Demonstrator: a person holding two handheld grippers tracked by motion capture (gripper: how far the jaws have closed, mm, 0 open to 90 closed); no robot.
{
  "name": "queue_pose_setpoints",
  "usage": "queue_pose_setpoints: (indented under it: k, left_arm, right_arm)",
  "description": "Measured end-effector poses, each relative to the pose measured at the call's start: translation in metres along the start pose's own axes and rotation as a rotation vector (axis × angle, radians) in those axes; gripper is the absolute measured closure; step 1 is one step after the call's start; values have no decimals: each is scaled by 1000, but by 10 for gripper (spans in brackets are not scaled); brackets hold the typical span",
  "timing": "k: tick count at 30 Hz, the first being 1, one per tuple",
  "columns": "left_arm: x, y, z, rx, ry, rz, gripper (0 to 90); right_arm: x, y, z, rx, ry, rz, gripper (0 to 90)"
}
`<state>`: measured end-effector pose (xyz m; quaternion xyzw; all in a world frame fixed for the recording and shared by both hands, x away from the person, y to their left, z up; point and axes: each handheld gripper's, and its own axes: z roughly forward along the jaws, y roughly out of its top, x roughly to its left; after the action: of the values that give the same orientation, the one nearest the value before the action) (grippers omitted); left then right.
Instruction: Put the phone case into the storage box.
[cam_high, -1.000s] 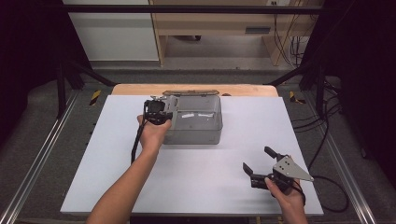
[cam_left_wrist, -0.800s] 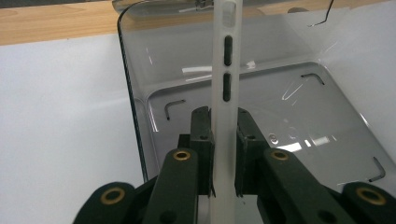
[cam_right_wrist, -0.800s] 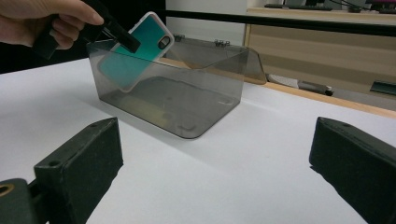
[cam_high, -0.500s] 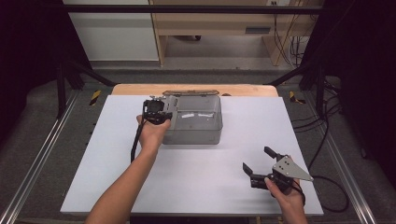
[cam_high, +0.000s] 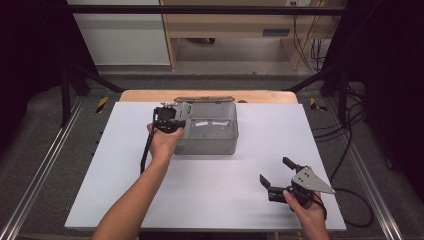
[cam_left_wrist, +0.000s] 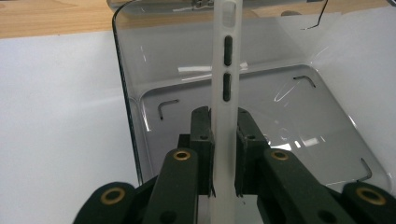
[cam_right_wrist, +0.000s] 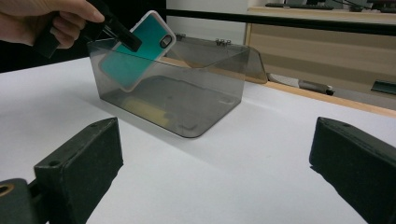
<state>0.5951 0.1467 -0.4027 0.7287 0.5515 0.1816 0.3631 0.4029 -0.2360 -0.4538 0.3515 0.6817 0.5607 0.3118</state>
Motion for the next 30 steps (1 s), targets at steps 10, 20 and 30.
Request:
queue_pose_setpoints:
  k: [10, 20, 30]
  left_arm:
    - [-3, -1, 2, 13, -1, 8, 808]
    - [-4, -1, 2, 20, 2, 9, 808]
    - [-3, 0, -1, 24, 31, 24, 808]
  right_arm:
    - [0, 0, 0, 0, 0, 1, 29]
    - [0, 0, 0, 3, 1, 3, 29]
    - [0, 0, 0, 4, 2, 3, 29]
